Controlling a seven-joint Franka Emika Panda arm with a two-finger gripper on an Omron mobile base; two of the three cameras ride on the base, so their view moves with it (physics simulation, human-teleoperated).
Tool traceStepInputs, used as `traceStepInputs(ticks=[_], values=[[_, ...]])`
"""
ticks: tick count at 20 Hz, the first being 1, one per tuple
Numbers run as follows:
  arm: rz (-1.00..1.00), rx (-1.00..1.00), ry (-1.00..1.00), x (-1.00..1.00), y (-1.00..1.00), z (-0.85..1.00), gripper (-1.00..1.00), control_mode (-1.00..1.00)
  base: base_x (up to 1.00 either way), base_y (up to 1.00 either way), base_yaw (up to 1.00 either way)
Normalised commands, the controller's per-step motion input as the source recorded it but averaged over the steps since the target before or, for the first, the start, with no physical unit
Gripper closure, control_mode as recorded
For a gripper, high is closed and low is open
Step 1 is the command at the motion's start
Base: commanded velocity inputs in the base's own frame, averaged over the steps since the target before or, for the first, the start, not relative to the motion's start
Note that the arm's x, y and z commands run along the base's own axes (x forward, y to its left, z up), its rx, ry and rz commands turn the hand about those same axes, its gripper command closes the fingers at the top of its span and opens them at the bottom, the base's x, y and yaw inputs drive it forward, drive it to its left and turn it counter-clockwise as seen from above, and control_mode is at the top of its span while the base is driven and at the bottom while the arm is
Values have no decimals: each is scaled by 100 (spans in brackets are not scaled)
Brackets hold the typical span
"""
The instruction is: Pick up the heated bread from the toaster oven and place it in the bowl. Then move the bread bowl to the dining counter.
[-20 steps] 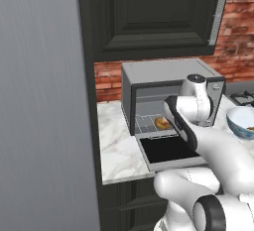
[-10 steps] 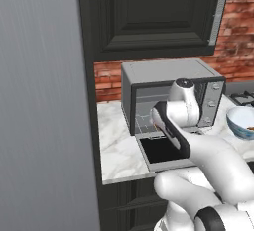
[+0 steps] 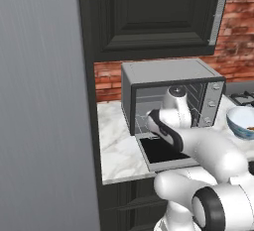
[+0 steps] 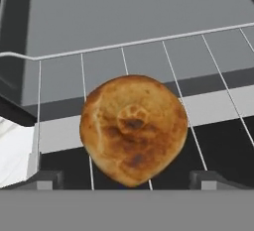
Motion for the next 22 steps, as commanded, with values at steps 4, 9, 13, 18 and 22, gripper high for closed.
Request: traceStepInputs(ticks=[4, 9, 13, 18, 22], values=[[0, 0, 0, 25, 0, -20, -100, -100, 0, 0, 0], [0, 0, 0, 8, 0, -10, -100, -100, 0, 0, 0], [0, 0, 0, 7, 0, -19, -100, -100, 0, 0, 0], [0, 0, -1, 14, 0, -26, 100, -100, 0, 0, 0], [0, 0, 3, 0, 0, -1, 100, -100, 0, 0, 0]])
